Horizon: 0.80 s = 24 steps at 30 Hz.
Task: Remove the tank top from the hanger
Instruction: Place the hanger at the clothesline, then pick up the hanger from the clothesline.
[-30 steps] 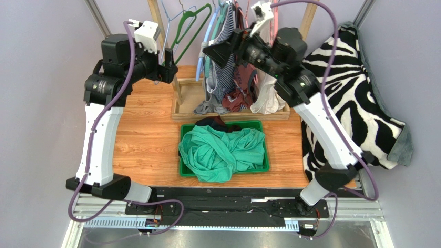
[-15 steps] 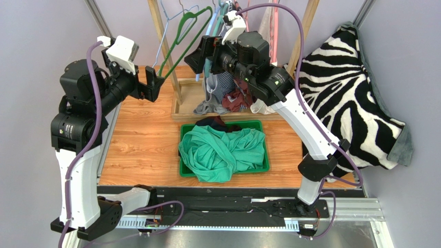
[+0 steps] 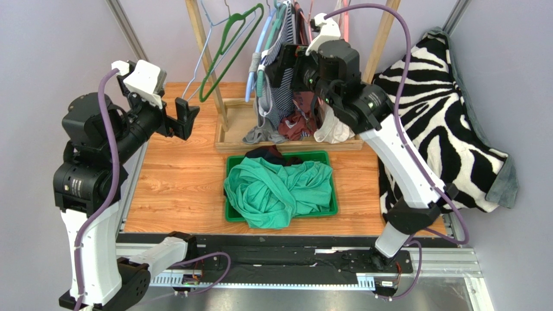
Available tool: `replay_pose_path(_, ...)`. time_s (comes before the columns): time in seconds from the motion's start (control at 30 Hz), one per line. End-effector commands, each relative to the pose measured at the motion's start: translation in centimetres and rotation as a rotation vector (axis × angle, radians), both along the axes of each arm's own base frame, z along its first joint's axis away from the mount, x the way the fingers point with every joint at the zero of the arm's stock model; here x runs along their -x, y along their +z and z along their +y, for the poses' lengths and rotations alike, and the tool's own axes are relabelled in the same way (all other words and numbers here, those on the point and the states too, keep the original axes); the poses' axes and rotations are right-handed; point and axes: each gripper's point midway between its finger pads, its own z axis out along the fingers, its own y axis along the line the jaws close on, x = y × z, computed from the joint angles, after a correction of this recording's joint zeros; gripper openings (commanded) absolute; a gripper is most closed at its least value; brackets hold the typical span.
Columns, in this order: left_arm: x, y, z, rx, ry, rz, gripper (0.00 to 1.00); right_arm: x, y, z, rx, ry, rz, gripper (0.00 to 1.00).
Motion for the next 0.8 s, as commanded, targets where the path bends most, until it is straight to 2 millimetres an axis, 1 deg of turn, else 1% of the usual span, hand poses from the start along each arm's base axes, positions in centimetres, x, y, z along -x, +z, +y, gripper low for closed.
replay_pose_path(0.0, 0.4, 0.8, 0.5, -0.016, 0.011, -0.047, 0.99, 8.1, 10.2, 3.8, -0.148, 0.217, -0.293, 1.00)
replay_pose_path(0.07, 0.5, 0.6, 0.5, -0.016, 0.011, -0.044, 0.99, 8.7, 10.3, 5.5, -0.152, 0.270, -0.288, 1.00)
replay_pose_path(0.1, 0.5, 0.7, 0.5, -0.017, 0.014, -0.046, 0.99, 8.0, 8.8, 7.6, -0.129, 0.289, -0.263, 1.00)
replay_pose_path(0.13, 0.6, 0.6, 0.7, -0.018, 0.018, -0.048, 0.99, 8.1, 9.1, 8.1, -0.137, 0.298, -0.270, 1.00)
replay_pose_path(0.2, 0.8, 0.6, 0.8, -0.023, 0.021, -0.051, 0.99, 7.7, 8.8, 9.6, -0.158, 0.312, -0.276, 1.00)
replay_pose_path(0.23, 0.9, 0.5, 0.8, -0.024, 0.022, -0.052, 0.99, 6.9, 6.3, 10.7, -0.143, 0.311, -0.236, 1.00)
replay_pose_path(0.27, 1.0, 0.5, 0.9, -0.025, 0.025, -0.054, 0.99, 6.6, 7.7, 11.0, -0.213, 0.296, -0.284, 1.00)
replay_pose_path(0.33, 1.2, 0.7, 1.0, -0.019, 0.030, -0.058, 0.99, 5.8, 6.0, 11.7, -0.238, 0.284, -0.268, 1.00)
replay_pose_path(0.37, 1.2, 0.6, 1.0, -0.017, 0.030, -0.057, 0.99, 5.6, 6.1, 12.1, -0.263, 0.281, -0.260, 1.00)
replay_pose_path(0.4, 1.3, 0.7, 1.1, -0.017, 0.032, -0.059, 0.99, 5.3, 5.7, 12.5, -0.260, 0.289, -0.248, 1.00)
replay_pose_path(0.43, 1.4, 0.8, 1.1, -0.016, 0.032, -0.063, 0.99, 4.8, 4.4, 13.5, -0.237, 0.295, -0.226, 1.00)
replay_pose_path(0.47, 1.5, 0.7, 1.1, -0.016, 0.034, -0.063, 0.99, 4.8, 4.5, 13.6, -0.229, 0.300, -0.216, 1.00)
replay_pose_path(0.57, 1.6, 0.7, 1.1, -0.015, 0.032, -0.066, 0.99, 3.8, 2.7, 13.7, -0.191, 0.259, -0.167, 1.00)
replay_pose_path(0.6, 1.8, 0.8, 1.1, -0.014, 0.029, -0.069, 0.99, 3.2, 2.4, 13.2, -0.202, 0.241, -0.146, 1.00)
replay_pose_path(0.63, 1.8, 0.9, 1.1, -0.012, 0.031, -0.072, 0.99, 3.3, 2.6, 12.8, -0.245, 0.246, -0.117, 1.00)
replay_pose_path(0.67, 1.8, 0.9, 1.2, -0.011, 0.032, -0.072, 0.99, 2.6, 1.5, 12.5, -0.286, 0.246, -0.057, 1.00)
replay_pose_path(0.7, 1.9, 1.0, 1.3, -0.009, 0.037, -0.075, 0.99, 2.3, 1.5, 12.0, -0.300, 0.225, -0.048, 1.00)
replay_pose_path(0.73, 2.0, 1.1, 1.3, -0.008, 0.039, -0.081, 0.99, 1.9, 1.0, 11.3, -0.287, 0.193, -0.035, 1.00)
replay_pose_path(0.77, 2.2, 1.3, 1.3, -0.008, 0.036, -0.086, 0.99, 1.1, 1.0, 10.0, -0.278, 0.131, -0.036, 1.00)
